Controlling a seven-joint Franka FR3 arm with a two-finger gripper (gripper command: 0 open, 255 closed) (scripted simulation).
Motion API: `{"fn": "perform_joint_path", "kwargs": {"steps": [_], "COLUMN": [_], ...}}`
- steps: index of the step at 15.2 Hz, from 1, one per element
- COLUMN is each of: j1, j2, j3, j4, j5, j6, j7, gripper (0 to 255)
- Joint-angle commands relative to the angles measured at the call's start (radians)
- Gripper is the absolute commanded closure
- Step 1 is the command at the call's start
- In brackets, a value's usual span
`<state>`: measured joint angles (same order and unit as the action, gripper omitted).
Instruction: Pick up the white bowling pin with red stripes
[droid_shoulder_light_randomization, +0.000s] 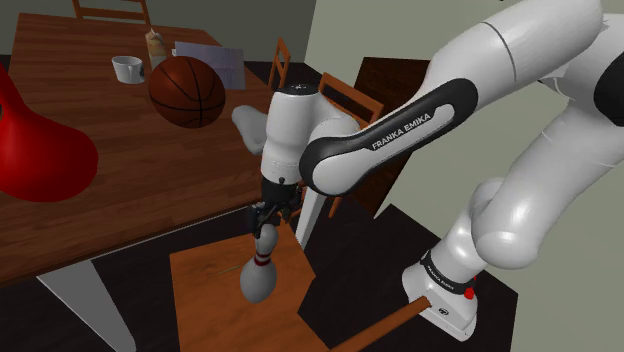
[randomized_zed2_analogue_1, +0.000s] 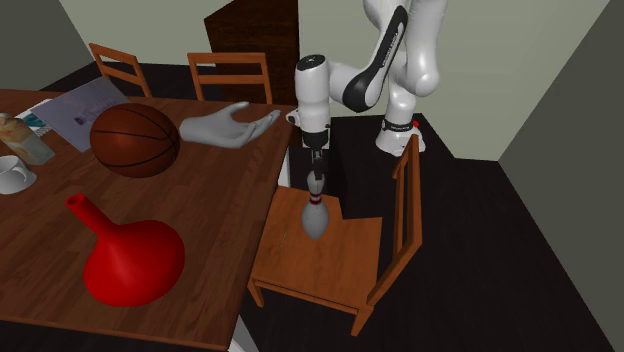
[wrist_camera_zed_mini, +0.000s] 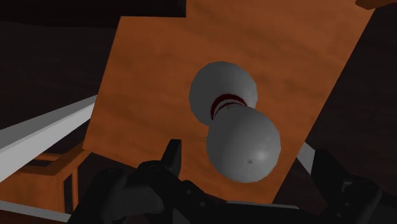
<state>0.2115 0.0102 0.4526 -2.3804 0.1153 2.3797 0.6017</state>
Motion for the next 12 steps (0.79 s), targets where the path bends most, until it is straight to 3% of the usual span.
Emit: {"fn": "perform_joint_path", "kwargs": {"steps": [1,8,9,12], "j1": [0.004,0.008,0.008,0.008], "j2": [0.031,0.097,0.097,0.097], "j3": [0.003,-0.002,-0.002,-0.002], "j4": [0.0,-0.016,-0.015,-0.015], "j5": [-0.016,-0.053,-0.053,-0.053], "j6": [0.031,0.108,0.107,0.107], "j7": [0.017,0.039,0.038,0.038], "gripper": [0,0,255,255]}}
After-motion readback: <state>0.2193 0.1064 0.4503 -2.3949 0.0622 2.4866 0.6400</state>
